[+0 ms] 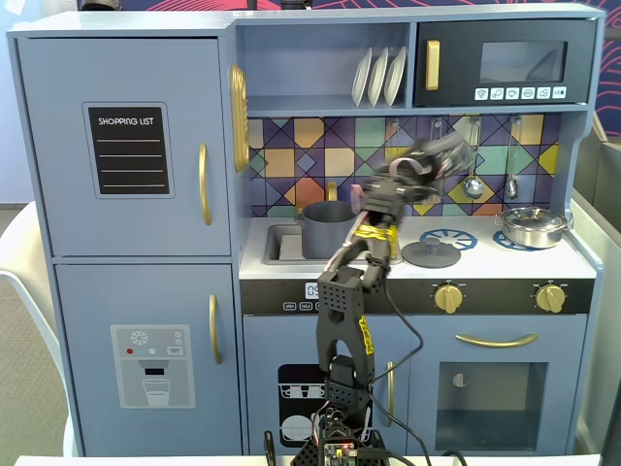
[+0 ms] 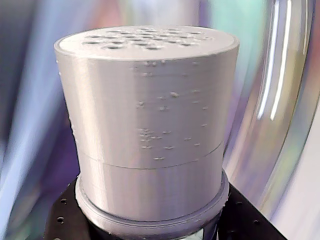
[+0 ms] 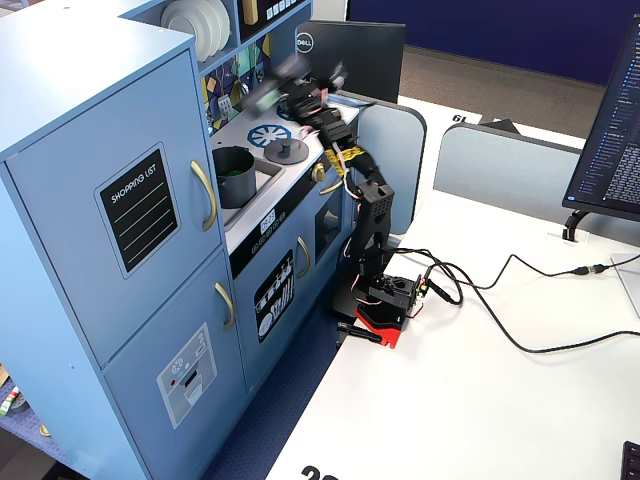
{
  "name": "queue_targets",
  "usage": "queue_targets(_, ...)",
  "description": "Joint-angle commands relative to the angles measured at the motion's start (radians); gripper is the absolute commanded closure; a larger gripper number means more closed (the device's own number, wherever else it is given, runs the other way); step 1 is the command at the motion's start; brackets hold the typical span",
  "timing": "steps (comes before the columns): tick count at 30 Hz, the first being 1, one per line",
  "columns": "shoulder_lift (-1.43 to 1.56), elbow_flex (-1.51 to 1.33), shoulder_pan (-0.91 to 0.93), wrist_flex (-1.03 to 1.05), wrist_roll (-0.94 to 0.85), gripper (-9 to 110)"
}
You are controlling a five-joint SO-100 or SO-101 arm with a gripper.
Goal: Put salt in the gray recipient
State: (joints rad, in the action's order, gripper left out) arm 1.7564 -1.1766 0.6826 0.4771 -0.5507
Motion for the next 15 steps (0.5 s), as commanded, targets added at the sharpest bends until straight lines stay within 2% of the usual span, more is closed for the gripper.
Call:
queue_targets(1, 0.018, -0.006, 0.167, -0.169, -0.91, 101)
queue_targets(6, 0.017, -0.172, 0.199, -0.353, -1.08, 101)
queue_targets(8, 0.011, -0.225, 0.201, -0.416, -1.083, 101)
queue_targets(15, -0.006, -0.318, 0.206, -0.44, -1.077, 101)
